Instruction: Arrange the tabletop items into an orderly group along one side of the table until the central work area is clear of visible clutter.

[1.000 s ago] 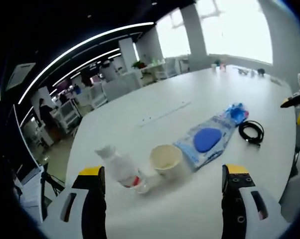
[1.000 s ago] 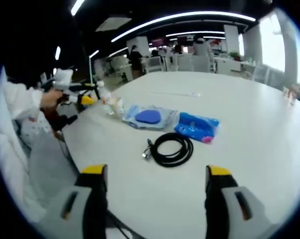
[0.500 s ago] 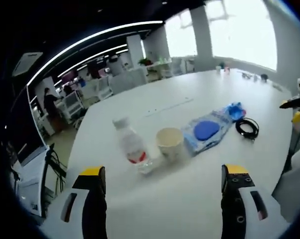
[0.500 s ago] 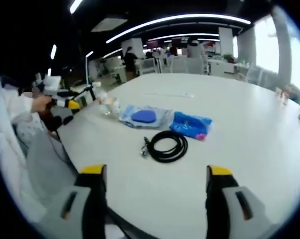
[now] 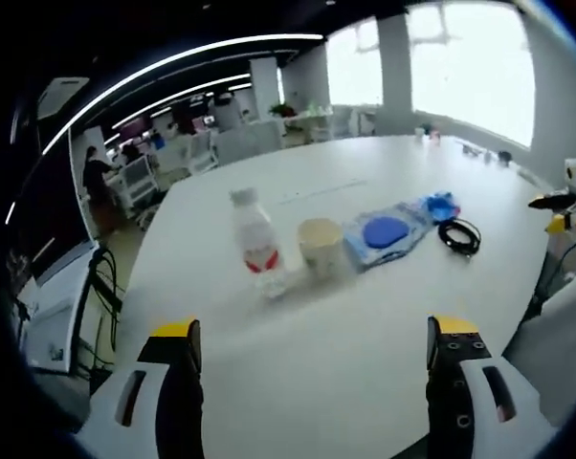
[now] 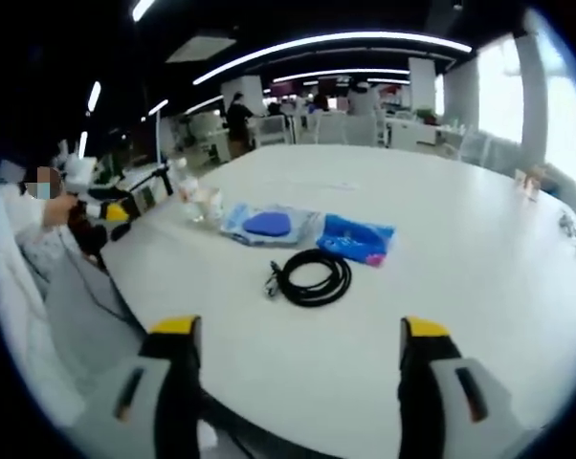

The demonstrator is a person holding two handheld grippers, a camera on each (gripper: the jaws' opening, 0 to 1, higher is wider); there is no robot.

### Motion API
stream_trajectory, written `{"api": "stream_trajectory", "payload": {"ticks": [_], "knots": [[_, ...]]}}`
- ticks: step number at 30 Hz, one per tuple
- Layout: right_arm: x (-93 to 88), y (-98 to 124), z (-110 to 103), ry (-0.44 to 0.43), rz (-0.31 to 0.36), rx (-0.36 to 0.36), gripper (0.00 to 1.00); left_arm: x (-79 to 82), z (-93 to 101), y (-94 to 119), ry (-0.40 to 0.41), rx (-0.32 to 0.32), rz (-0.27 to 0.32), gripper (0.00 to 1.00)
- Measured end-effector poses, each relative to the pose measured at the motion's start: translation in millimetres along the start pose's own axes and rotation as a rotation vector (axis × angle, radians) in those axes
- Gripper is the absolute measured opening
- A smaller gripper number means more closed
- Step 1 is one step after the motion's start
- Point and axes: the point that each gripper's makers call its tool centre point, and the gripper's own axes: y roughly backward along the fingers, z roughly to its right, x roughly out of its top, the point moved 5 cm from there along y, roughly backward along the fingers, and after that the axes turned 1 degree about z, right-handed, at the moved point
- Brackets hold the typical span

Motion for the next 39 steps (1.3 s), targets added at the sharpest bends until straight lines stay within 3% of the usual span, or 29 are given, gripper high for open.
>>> {"api": "stream_trajectory", "payload": {"ticks": [19, 39], "knots": [[-20.4, 22, -16, -0.051, -0.011, -0.056, 0.85, -29.1, 10.5, 21, 0.057, -0.035, -0.001, 0.95], [-24.6, 19, -13, -0.062, -0.023, -0.055, 0.84, -29.9, 16.3, 19, 0.055, -0.055, -0.007, 0.95]]}}
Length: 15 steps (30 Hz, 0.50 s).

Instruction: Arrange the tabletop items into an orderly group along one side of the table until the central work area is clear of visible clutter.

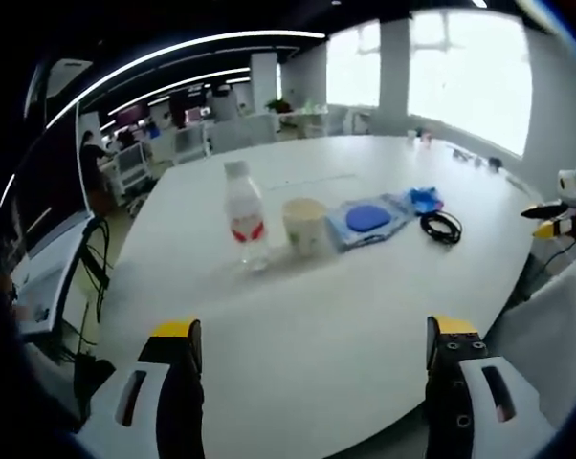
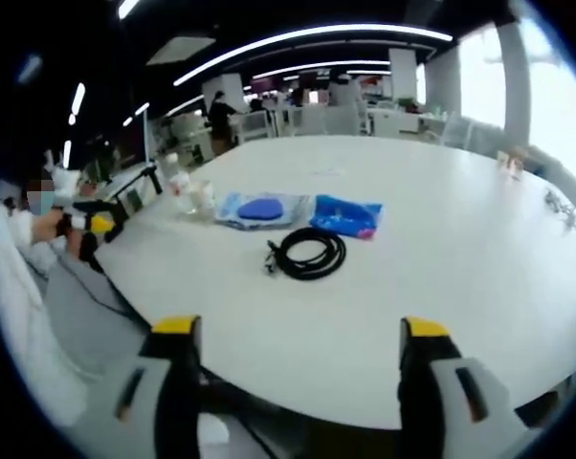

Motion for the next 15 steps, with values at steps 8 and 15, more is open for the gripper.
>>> {"api": "stream_trajectory", "payload": {"ticks": [8, 15], "knots": [[-2.1, 0.5, 1.3, -0.006, -0.001, -0.001, 0.84, -1.9, 0.7, -0.3, 0.005, -0.002, -0.001, 0.94], [-4.5, 0.4, 3.8, -0.011, -0.004, -0.012, 0.83, -4.6, 1.1, -1.0, 0.009, -0.007, -0.007, 0.94]]}}
